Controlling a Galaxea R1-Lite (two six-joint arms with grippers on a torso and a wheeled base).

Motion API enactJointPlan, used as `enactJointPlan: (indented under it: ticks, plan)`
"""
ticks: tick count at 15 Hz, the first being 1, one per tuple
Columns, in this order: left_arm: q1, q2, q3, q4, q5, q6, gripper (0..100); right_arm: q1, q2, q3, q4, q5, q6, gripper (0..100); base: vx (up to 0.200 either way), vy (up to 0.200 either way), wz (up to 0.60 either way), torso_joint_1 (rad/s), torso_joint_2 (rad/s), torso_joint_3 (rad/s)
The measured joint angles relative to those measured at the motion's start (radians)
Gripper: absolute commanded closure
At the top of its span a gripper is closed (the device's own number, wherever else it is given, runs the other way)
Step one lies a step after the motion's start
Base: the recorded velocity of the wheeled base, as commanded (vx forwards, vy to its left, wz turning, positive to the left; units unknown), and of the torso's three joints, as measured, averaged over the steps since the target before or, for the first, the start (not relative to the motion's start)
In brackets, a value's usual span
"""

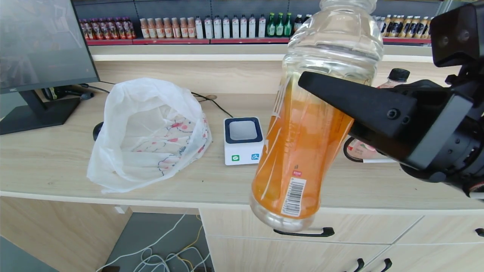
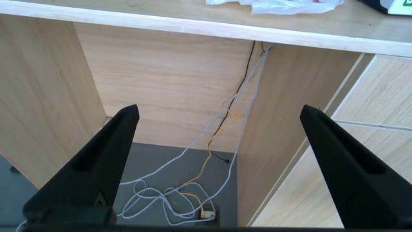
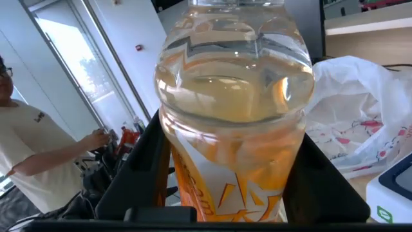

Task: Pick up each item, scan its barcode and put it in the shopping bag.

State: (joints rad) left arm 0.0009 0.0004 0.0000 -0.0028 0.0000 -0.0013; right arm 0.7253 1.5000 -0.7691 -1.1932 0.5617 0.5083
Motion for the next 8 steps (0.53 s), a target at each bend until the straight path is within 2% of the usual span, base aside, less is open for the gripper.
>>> enactJointPlan:
  ticks: [8]
  plan:
    - [0.001, 0.0, 0.0, 0.0, 0.0, 0.0, 0, 0.001, -0.002, -0.015, -0.001, 0.033, 0.046, 100, 0.0, 0.0, 0.0, 0.0, 0.0, 0.0]
